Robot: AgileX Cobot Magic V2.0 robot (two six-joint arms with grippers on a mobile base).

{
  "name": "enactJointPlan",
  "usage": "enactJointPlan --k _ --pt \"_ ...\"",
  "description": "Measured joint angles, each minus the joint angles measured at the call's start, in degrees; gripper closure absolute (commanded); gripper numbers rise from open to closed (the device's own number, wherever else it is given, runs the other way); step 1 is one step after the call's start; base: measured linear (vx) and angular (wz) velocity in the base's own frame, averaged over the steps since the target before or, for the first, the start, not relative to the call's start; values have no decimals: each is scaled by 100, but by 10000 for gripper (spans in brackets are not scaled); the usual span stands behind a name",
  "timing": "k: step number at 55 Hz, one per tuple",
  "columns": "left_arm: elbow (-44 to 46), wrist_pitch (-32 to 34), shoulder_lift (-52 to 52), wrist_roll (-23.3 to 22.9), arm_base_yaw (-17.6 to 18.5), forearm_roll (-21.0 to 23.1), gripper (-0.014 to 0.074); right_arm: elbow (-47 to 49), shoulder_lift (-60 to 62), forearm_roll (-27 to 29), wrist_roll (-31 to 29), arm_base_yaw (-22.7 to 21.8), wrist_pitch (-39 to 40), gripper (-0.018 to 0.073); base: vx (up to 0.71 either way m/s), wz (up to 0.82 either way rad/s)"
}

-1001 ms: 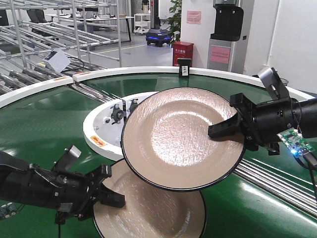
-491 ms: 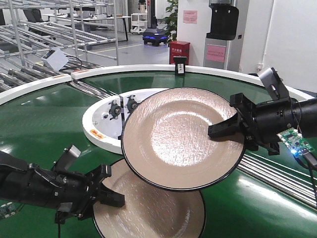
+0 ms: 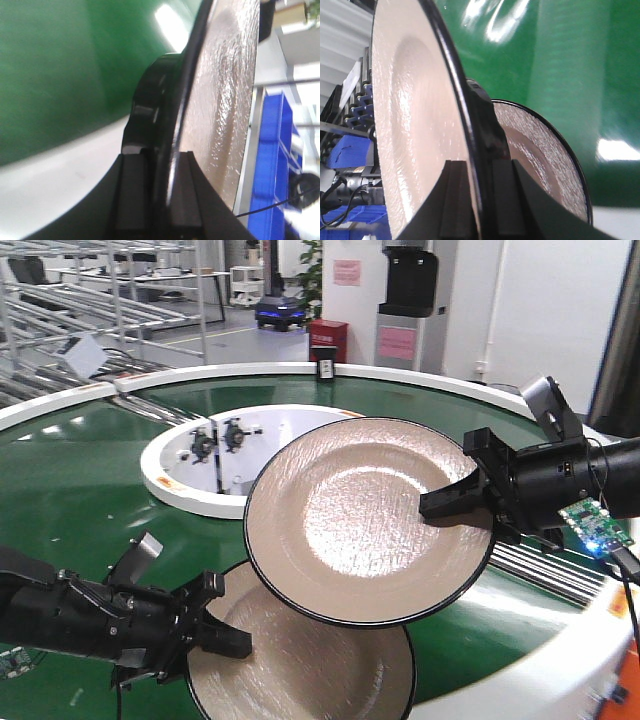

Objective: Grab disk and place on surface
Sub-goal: 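Hold both plates raised while turning the base away from the conveyor, then drive holding both plates to the steel table with the cream bin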

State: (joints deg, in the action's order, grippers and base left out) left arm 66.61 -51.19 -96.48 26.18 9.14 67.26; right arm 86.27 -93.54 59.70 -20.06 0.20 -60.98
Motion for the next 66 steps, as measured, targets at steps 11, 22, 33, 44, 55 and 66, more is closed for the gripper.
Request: enactJointPlan --k 11,22,33,44,55,66 --pt "0 -5 0 0 0 0 601 0 0 0 0 0 1 567 -20 -43" --pt "0 -5 0 0 0 0 601 0 0 0 0 0 4 567 -15 -56" --pt "0 -5 0 0 0 0 601 0 0 0 0 0 4 567 -10 -61" --pt "0 -11 0 0 0 5 601 0 0 0 0 0 4 567 -5 -58" --pt "0 -16 0 0 0 1 601 0 0 0 0 0 -2 567 2 -49" --pt "0 -11 0 0 0 1 601 0 0 -4 0 0 -2 567 10 -41"
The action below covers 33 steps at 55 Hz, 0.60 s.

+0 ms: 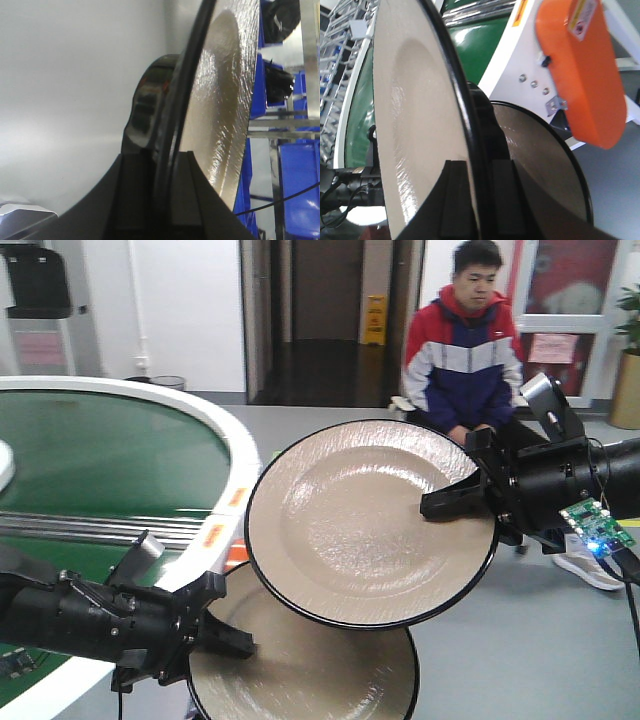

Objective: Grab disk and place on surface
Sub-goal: 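Drive holding both plates to the steel table with the cream bin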

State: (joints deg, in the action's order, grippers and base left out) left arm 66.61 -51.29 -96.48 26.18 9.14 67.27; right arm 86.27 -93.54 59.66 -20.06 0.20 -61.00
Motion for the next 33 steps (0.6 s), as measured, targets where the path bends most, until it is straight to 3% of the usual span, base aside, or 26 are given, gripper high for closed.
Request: enactJointPlan --k 33 --pt "0 0 0 0 0 0 601 0 0 -7 0 0 -24 567 22 -44"
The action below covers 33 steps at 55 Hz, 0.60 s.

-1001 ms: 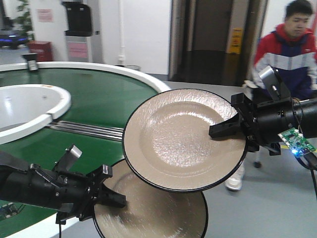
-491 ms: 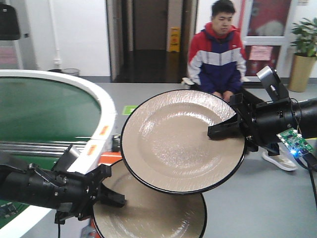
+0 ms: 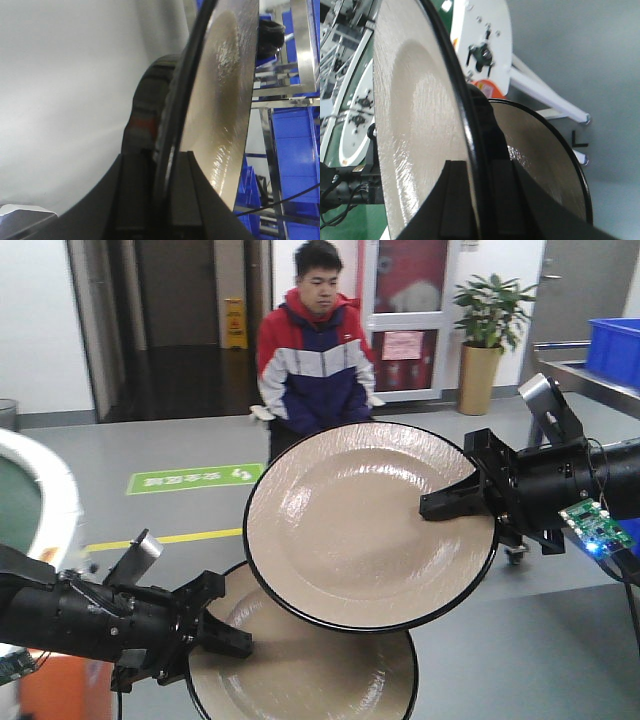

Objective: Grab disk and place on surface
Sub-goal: 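Drive holding both plates to the steel table with the cream bin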

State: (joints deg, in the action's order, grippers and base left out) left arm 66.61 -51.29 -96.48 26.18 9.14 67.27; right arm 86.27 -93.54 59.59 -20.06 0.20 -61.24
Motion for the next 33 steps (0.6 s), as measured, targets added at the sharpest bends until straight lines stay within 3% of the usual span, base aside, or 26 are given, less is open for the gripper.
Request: enactJointPlan --k 33 --pt "0 0 0 0 0 0 601 7 0 -6 0 0 0 567 33 -35"
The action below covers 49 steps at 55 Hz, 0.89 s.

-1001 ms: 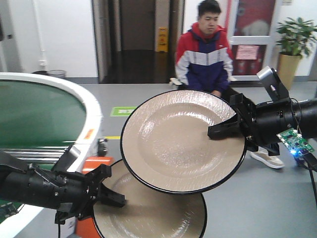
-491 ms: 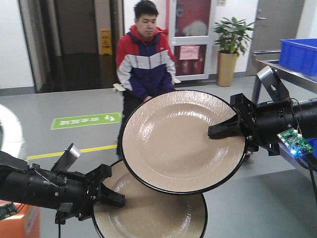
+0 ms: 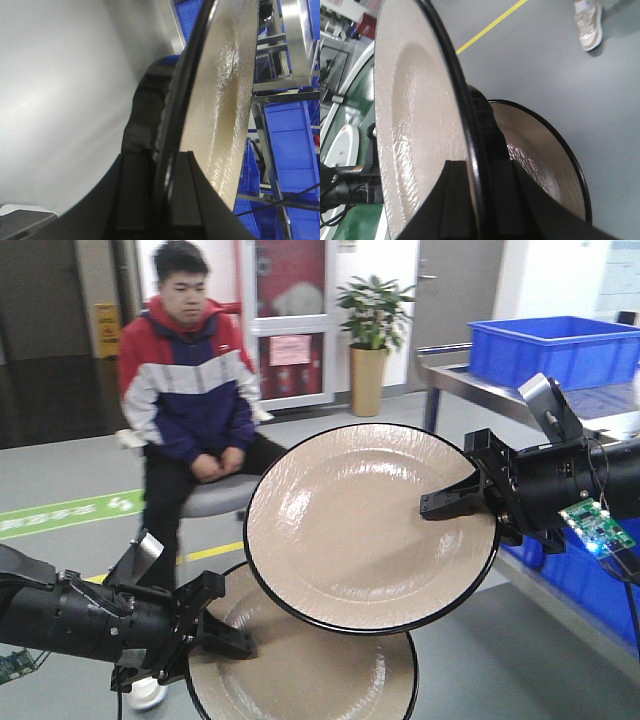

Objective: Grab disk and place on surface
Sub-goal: 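Drive holding both plates to the steel table with the cream bin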

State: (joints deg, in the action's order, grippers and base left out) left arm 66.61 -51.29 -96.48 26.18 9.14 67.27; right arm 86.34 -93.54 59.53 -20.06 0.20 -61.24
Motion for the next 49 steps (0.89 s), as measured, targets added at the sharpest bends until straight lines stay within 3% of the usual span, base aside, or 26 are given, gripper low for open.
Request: enactJointPlan --k 49 --pt "0 13 0 0 0 0 601 0 0 -17 0 0 0 567 42 -18"
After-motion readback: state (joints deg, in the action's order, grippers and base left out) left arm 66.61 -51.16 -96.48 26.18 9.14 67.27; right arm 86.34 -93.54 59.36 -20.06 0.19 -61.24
